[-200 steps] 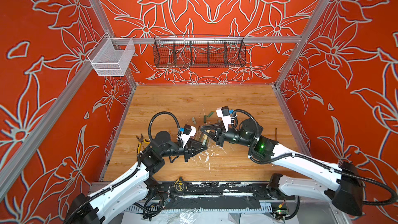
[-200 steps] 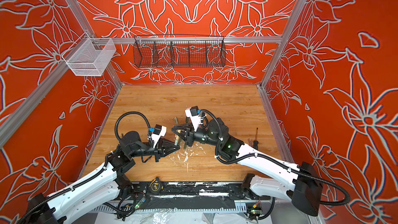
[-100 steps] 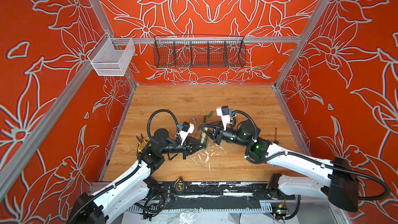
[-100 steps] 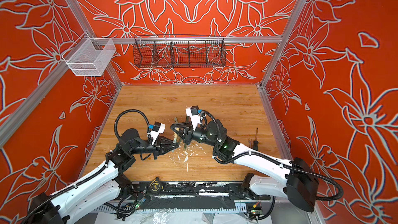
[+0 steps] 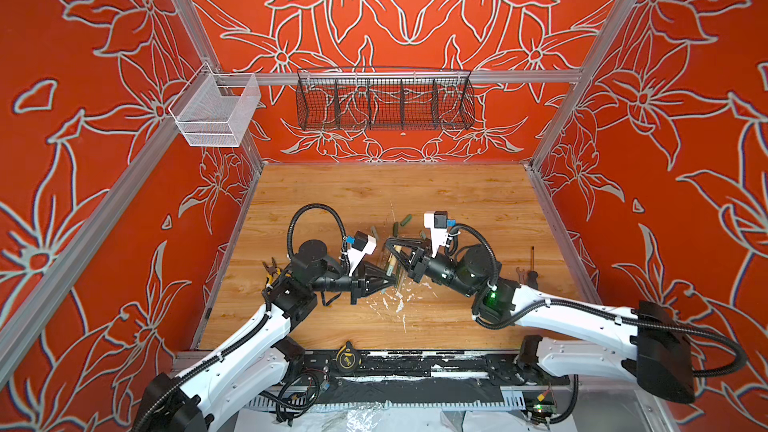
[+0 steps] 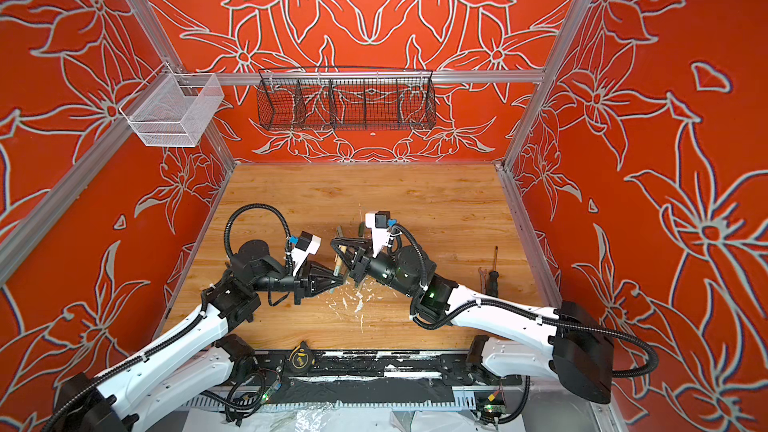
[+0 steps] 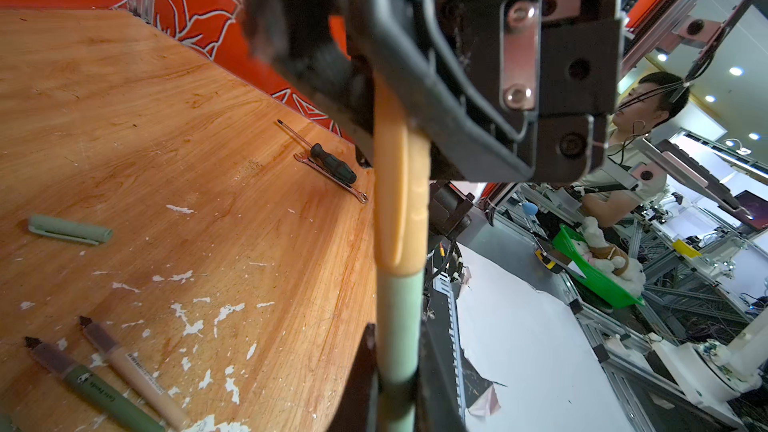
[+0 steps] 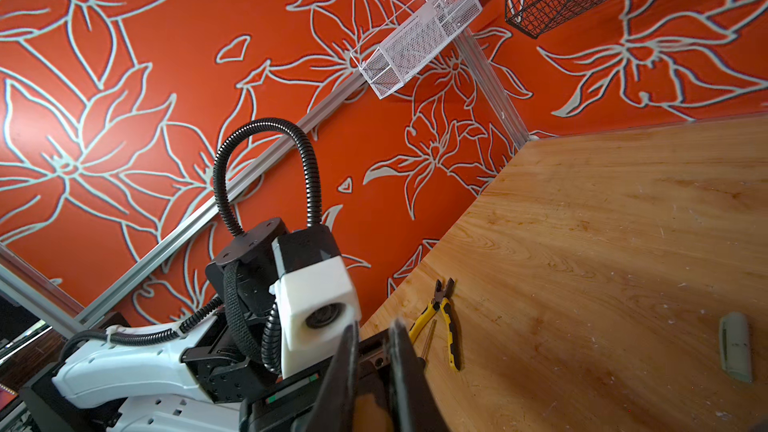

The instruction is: Insert the pens into the pen caps

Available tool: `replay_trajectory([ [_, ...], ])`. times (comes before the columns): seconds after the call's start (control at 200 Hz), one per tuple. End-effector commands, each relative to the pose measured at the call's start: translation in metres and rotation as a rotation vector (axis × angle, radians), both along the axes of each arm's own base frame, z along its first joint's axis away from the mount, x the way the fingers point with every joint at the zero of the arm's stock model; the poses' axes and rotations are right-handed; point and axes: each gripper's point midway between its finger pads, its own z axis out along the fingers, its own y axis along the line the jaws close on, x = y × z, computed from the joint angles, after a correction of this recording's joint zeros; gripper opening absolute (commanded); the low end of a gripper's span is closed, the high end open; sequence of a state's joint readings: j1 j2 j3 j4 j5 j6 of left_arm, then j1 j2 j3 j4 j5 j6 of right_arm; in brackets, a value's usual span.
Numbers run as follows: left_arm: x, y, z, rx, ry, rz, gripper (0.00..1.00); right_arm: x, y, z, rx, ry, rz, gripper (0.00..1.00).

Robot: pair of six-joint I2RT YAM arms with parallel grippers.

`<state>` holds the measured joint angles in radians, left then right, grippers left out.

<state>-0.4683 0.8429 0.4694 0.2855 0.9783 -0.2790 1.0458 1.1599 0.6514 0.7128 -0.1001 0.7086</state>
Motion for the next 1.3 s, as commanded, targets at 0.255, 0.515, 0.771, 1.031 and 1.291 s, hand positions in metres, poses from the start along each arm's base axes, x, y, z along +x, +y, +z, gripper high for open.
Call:
replay_trajectory([
  [0.255,0.031,0.016,0.118,-0.221,-0.406,0.142,0.00,-0.062,0.031,-0.119,-0.289,0.250,0.247,0.00],
  [0.515,0.039,0.016,0.141,-0.235,-0.460,0.131,0.00,-0.067,0.040,-0.116,-0.302,0.241,0.277,0.00],
  [0.771,0.036,0.015,0.125,-0.230,-0.395,0.113,0.00,-0.022,0.009,-0.076,-0.253,0.175,0.063,0.00],
  [1.031,0.028,0.019,0.119,-0.203,-0.344,0.118,0.97,0.015,-0.018,-0.037,-0.194,0.113,-0.059,0.00],
  [1.291,0.014,0.030,0.111,-0.184,-0.293,0.171,0.97,0.076,-0.098,-0.041,-0.427,0.164,-0.334,0.00],
])
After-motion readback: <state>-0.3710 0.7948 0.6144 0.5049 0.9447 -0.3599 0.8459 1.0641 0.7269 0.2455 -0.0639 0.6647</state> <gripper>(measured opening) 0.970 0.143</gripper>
